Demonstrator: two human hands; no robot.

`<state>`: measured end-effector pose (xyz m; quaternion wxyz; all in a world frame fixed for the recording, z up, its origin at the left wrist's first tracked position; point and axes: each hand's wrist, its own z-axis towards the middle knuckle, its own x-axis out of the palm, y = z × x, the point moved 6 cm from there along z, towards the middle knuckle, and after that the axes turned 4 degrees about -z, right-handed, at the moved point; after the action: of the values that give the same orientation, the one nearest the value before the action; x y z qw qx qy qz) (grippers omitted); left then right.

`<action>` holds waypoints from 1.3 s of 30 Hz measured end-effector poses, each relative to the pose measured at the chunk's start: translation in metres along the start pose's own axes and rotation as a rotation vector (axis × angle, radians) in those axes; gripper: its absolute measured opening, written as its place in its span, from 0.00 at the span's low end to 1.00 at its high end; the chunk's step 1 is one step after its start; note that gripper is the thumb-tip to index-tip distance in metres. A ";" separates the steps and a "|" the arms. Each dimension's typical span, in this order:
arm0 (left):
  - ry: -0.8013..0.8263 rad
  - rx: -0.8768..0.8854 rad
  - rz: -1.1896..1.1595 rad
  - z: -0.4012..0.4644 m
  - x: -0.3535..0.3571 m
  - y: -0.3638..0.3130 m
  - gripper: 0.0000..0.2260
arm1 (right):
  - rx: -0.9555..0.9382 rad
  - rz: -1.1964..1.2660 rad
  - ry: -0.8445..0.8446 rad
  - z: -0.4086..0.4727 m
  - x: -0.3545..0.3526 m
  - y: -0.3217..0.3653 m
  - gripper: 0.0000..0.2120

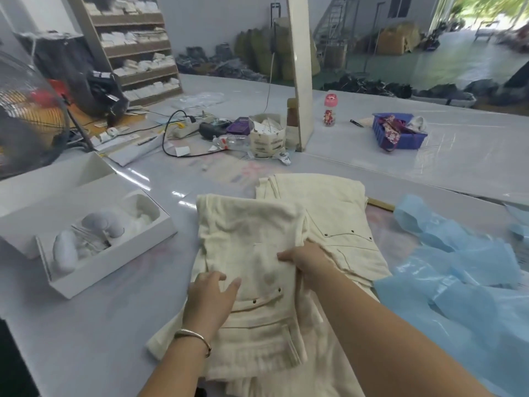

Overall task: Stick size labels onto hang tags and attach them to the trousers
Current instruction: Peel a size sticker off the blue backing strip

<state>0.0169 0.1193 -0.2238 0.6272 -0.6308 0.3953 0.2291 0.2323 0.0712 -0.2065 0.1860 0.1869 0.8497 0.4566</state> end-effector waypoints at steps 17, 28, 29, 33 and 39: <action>0.214 -0.321 -0.872 0.044 0.026 0.014 0.15 | 0.154 0.081 0.317 -0.016 0.027 -0.030 0.14; 0.355 0.056 -1.550 -0.020 -0.076 -0.064 0.12 | -0.247 0.346 0.595 -0.095 -0.036 0.023 0.16; 0.355 0.102 -1.553 -0.032 -0.080 -0.078 0.12 | -0.290 0.349 0.604 -0.109 -0.047 0.025 0.13; 0.358 0.243 -1.556 -0.092 -0.085 -0.135 0.12 | -0.461 0.240 0.490 -0.170 -0.110 0.043 0.10; 0.466 0.559 -1.524 -0.220 -0.091 -0.241 0.11 | -0.657 0.249 0.395 -0.302 -0.237 0.049 0.14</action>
<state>0.1080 -0.0995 0.0183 0.6457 -0.5777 0.0232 -0.4988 0.2963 -0.2327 0.0243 0.0121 0.1274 0.6487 0.7502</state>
